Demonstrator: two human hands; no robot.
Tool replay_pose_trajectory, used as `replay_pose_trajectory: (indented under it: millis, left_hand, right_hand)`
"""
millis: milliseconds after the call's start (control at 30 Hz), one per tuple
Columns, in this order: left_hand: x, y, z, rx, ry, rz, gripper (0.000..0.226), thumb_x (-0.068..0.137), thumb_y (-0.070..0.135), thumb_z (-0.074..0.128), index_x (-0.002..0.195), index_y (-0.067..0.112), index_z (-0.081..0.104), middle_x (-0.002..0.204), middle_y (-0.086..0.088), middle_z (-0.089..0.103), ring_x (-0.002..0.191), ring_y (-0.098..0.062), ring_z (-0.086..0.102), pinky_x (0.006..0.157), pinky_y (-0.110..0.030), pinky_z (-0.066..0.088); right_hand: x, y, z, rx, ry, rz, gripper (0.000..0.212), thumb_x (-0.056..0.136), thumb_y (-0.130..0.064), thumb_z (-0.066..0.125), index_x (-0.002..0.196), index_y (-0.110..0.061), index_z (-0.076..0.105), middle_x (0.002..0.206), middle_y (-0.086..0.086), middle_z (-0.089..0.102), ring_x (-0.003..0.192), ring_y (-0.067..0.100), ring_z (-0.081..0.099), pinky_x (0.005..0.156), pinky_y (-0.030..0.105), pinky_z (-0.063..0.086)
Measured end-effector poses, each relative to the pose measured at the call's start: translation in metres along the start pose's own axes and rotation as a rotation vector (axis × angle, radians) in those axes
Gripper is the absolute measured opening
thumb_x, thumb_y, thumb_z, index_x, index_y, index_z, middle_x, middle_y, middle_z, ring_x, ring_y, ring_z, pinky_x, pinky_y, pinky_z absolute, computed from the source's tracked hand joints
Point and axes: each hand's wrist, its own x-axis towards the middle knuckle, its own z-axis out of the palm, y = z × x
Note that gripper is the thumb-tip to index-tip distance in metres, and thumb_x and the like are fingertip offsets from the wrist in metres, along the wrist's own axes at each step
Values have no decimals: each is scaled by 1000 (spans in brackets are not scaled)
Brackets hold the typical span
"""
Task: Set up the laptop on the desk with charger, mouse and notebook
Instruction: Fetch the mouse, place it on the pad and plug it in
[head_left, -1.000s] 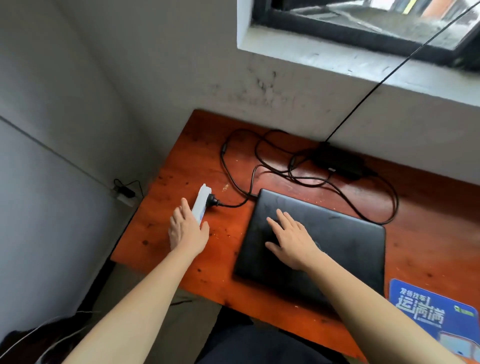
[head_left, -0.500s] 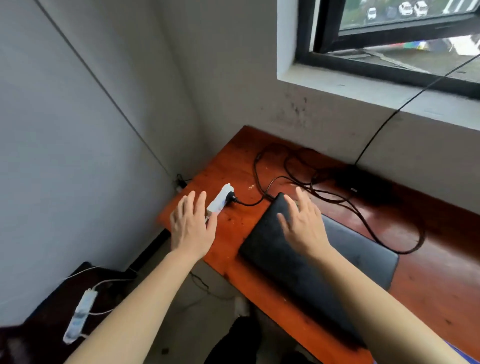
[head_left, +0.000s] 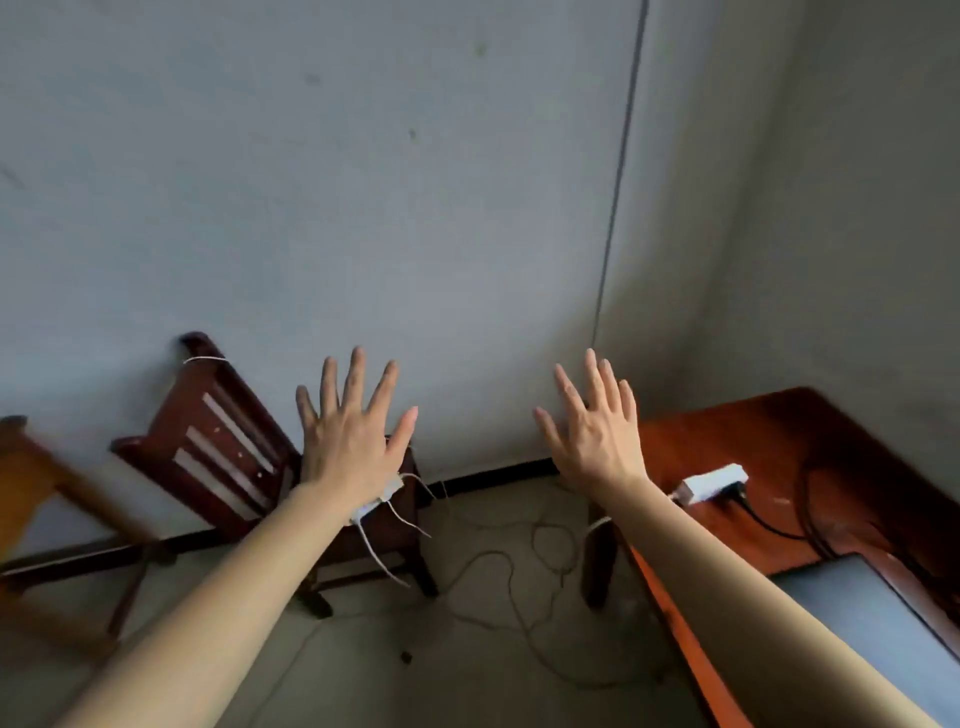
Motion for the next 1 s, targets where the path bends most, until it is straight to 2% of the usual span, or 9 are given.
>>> replay_pose_trajectory:
  millis: [100,167,267,367,633,800,1000]
  left_hand:
    - [-23,-94,-2,-12,42,-91,72,95,63,17,155,25,32,163,-16,22,148,-44,18,112,-68,22]
    - [-38,-168,-5,5,76,-165,69,96,60,25,153,23,37,161,-18,26,146,-46,22,109,-69,25]
    - [-55,-268,-13,42,85,-301,69,98,61,21,156,25,27,164,-16,19,149,-43,15,112,-69,21]
    - [-72,-349,-21,51,107,-436,72,97,64,13,158,26,22,166,-14,11,151,-40,10,116,-65,16]
    - [-113,-508,-30,112,162,-728,70,96,60,23,154,22,31,162,-17,23,148,-41,20,112,-67,23]
    - [-123,-606,-19,206,130,-925,74,95,63,15,156,23,26,163,-15,19,150,-38,16,114,-66,22]
    - [-116,-702,-17,291,130,-1094,71,97,62,21,152,20,35,160,-17,27,146,-41,23,110,-69,26]
  right_hand:
    - [28,-94,26,5,-60,-95,70,100,-66,21,160,-30,15,169,12,-3,156,31,-5,126,50,2]
    - [46,-169,50,10,-65,-200,71,100,-66,21,161,-30,9,169,11,-8,155,30,-8,125,48,-2]
    - [68,-280,78,37,-82,-388,69,102,-63,26,161,-29,10,169,12,-5,156,31,-6,125,49,-2]
    - [83,-376,104,82,-102,-490,69,102,-63,26,160,-29,14,169,12,-3,156,32,-4,125,50,0]
    - [111,-584,174,157,-171,-778,73,98,-66,15,160,-28,16,169,13,0,156,31,1,125,49,3]
    - [143,-700,240,185,-232,-955,72,101,-68,11,161,-31,-2,167,10,-15,155,30,-11,126,49,-3]
    - [178,-835,289,264,-287,-1110,71,101,-68,14,160,-30,6,169,11,-6,156,31,-4,124,49,-2]
